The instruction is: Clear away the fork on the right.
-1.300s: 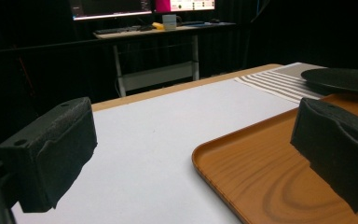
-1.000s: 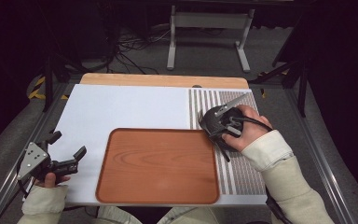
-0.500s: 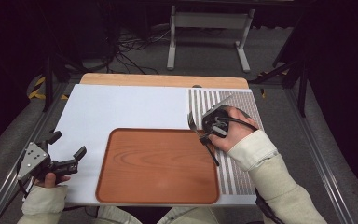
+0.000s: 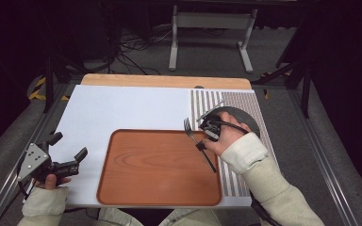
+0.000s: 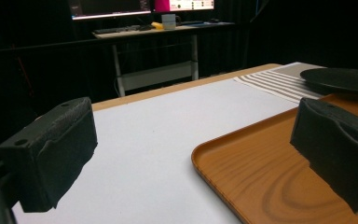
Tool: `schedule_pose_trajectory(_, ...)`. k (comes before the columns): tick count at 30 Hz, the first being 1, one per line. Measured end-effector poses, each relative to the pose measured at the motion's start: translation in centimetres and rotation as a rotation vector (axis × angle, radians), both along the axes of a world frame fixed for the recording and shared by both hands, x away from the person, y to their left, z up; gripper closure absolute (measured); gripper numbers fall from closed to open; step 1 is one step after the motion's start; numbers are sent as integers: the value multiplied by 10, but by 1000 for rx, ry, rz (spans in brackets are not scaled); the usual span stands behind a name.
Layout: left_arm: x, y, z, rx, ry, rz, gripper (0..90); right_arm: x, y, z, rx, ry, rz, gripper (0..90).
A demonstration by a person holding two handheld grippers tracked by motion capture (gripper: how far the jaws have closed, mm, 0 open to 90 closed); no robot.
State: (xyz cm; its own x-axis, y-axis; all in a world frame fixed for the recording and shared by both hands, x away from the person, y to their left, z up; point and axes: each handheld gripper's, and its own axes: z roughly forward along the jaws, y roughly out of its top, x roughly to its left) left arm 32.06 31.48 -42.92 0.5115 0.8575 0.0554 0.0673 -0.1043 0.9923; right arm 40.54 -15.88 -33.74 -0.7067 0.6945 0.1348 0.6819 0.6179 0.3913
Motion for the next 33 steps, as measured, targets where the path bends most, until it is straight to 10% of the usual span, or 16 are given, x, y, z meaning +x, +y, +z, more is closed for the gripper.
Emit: schedule_pose_trajectory(33, 0, 0, 0, -1, 3, 0, 10, 6, 14, -51, -67, 210, -117, 845)
